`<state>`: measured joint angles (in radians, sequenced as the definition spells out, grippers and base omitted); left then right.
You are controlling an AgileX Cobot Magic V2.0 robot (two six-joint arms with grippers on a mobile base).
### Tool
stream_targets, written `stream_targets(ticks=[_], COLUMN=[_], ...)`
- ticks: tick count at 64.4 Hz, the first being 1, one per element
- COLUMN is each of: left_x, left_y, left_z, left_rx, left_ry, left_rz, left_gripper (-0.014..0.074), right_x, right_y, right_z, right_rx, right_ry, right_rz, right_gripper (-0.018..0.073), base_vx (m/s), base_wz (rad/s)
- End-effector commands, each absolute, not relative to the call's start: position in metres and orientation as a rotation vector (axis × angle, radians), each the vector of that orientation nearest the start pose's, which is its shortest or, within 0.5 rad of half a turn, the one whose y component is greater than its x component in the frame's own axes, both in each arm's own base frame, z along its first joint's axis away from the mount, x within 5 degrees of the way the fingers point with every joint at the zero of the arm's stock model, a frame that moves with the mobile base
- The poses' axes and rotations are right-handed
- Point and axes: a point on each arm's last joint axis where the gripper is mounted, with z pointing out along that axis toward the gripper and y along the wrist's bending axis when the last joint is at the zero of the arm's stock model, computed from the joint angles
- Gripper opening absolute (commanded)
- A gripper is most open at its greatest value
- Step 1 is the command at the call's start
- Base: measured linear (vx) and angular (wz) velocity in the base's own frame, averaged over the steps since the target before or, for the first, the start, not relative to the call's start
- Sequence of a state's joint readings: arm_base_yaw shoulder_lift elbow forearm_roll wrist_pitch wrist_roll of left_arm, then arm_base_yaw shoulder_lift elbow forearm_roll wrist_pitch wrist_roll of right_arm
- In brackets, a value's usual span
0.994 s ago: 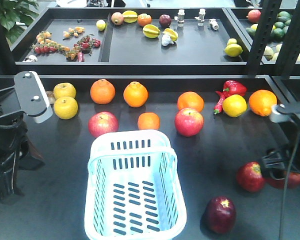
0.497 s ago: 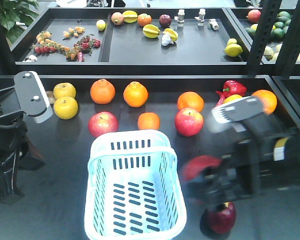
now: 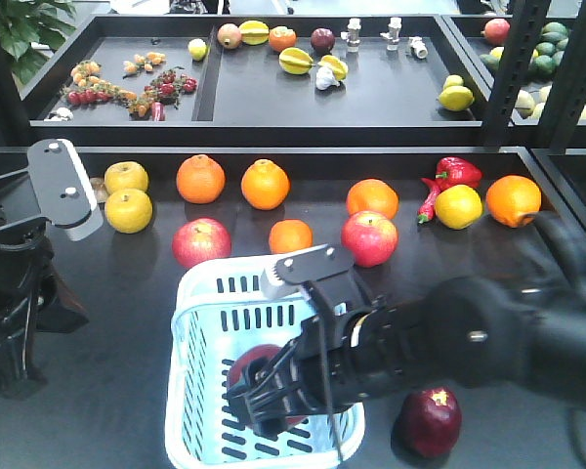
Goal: Pick three apples into basket with both arms
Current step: 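Carry the apple over the basket and release it inside, then move the right gripper to a dark red apple and grasp it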
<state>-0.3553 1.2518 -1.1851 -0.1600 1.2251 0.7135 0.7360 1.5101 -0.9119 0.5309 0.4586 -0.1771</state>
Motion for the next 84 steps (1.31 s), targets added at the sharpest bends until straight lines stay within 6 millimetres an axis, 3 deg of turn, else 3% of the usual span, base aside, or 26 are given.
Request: stream_targets(ticks=[1, 20, 34, 52, 66, 84], left_x=[0.209, 0.209, 0.209, 0.209, 0.209, 0.209], left_y=[-0.095, -0.095, -0.095, -0.095, -0.095, -0.095], left_z=[0.360, 0.360, 0.360, 0.360, 0.360, 0.360], left_rx=[1.328, 1.328, 1.328, 1.328, 1.328, 1.328], left_ry=[2.316, 2.316, 2.316, 2.316, 2.316, 2.316], left_rz=[-0.137, -0.137, -0.137, -0.137, -0.137, -0.137], left_gripper=[-0.0006, -0.0006, -0.0006, -0.0006, -0.0006, -0.0006], right_x=[0.222, 0.230, 0.229, 0.207, 0.185, 0.197], right_y=[0.225, 0.232, 0.232, 0.217, 0.189, 0.127], right_z=[0.241, 0.221, 0.222, 0.272, 0.316, 0.319], right_rx=[-0.600, -0.606, -0.592, -0.620, -0.631, -0.502], right_ry=[2.441, 2.489, 2.504, 2.401, 2.291, 2.449], right_rz=[0.715, 0.681, 0.691, 0.776, 0.810, 0.548], right_gripper=[0.0398, 0.0655, 0.0699, 0.0637, 0.0501, 0.0256], base_vx=[0.00, 0.00, 0.00, 0.00, 0.00, 0.00], base_wz=[0.00, 0.00, 0.00, 0.00, 0.00, 0.00])
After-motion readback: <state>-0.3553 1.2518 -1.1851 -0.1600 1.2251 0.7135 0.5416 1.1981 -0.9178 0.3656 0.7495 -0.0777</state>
